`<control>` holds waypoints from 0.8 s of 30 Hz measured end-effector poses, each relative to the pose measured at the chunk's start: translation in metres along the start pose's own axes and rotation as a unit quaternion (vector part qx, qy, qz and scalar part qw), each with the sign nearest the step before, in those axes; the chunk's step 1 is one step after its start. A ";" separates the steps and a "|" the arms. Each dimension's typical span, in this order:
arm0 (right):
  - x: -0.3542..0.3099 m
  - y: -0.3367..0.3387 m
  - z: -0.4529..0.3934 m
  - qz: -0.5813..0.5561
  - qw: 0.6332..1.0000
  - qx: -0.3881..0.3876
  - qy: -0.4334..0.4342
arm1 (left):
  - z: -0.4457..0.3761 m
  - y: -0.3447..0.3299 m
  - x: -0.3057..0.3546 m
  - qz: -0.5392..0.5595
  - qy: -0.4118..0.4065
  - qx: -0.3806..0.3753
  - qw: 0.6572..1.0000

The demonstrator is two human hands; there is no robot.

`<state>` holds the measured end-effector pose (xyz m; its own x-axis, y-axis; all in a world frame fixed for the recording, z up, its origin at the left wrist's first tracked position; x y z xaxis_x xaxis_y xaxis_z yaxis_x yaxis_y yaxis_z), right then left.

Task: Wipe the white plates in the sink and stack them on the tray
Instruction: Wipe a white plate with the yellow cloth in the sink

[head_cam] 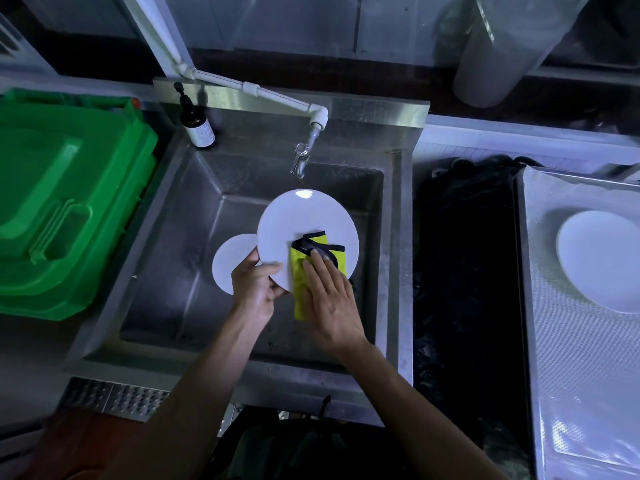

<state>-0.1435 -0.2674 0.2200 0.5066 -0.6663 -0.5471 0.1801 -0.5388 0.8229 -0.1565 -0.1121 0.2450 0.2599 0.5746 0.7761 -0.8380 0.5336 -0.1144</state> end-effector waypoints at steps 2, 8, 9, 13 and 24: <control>0.005 0.000 -0.001 -0.001 1.000 0.017 -0.018 | -0.001 0.001 0.001 -0.002 0.003 0.003 1.000; 0.027 -0.003 -0.009 0.013 0.998 0.028 -0.053 | -0.005 0.004 0.007 -0.039 -0.011 -0.009 0.999; 0.031 -0.004 -0.011 0.012 0.997 0.031 -0.063 | -0.006 0.004 0.008 -0.045 -0.016 -0.014 0.999; 0.042 -0.005 -0.020 0.012 0.995 0.052 -0.085 | -0.008 0.005 0.011 -0.065 -0.028 -0.030 0.997; 0.067 0.017 -0.055 -0.050 0.984 0.063 -0.158 | -0.010 0.018 0.010 -0.106 -0.021 -0.066 0.992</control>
<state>-0.0595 -0.2928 0.2053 0.2009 -0.7232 -0.6608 0.0989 -0.6561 0.7481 -0.1641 -0.0908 0.2442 0.4014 0.4150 0.8165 -0.6951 0.7185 -0.0235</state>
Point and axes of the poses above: each hand's wrist, its own z-axis away from the middle knuckle, its own y-axis out of the back of the hand, x = y × z, the point moved 1 cm from there along -z, towards the middle knuckle, and after that the axes turned 12 degrees about x, right-handed, at the moved point
